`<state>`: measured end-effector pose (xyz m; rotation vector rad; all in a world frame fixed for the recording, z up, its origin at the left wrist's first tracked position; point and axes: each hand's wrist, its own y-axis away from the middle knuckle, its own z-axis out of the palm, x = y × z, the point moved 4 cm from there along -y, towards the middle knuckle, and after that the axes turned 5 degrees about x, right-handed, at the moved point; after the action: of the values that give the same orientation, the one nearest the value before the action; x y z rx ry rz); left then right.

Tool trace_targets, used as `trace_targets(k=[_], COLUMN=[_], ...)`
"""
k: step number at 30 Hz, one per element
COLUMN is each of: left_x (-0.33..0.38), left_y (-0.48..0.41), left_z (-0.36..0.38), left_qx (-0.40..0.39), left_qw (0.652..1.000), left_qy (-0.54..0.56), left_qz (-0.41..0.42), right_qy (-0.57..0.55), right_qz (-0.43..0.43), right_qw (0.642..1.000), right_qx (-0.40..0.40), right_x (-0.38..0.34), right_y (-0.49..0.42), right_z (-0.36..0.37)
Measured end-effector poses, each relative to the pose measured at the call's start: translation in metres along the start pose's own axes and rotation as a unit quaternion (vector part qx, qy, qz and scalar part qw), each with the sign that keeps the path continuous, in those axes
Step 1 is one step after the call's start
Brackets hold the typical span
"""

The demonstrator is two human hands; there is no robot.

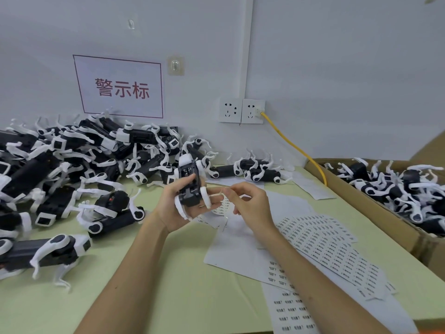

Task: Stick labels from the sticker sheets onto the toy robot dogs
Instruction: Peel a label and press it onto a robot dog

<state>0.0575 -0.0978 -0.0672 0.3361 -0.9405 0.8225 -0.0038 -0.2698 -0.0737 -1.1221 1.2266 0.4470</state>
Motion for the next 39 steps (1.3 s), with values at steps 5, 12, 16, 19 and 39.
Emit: trace_targets(k=[5, 12, 16, 19, 39], left_x=[0.003, 0.003, 0.003, 0.002, -0.014], left_y=[0.0, -0.003, -0.002, -0.003, -0.007], left_z=[0.004, 0.001, 0.004, 0.009, 0.022], left_qx=[-0.029, 0.005, 0.025, 0.031, 0.011], left_qw=[1.0, 0.999, 0.998, 0.997, 0.969], left_qy=[0.005, 0.018, 0.027, 0.008, -0.241], left_qz=[0.007, 0.034, 0.056, 0.067, 0.061], right_qy=[0.004, 0.019, 0.032, -0.054, -0.104], right_qz=[-0.006, 0.003, 0.045, 0.122, 0.225], right_qw=[1.0, 1.0, 0.998, 0.991, 0.969], right_qx=[0.009, 0.016, -0.003, -0.027, 0.02], right_x=[-0.001, 0.0, 0.006, 0.009, 0.019], right_y=[-0.001, 0.0, -0.001, 0.0, 0.002], right_z=[-0.002, -0.004, -0.002, 0.0, -0.005])
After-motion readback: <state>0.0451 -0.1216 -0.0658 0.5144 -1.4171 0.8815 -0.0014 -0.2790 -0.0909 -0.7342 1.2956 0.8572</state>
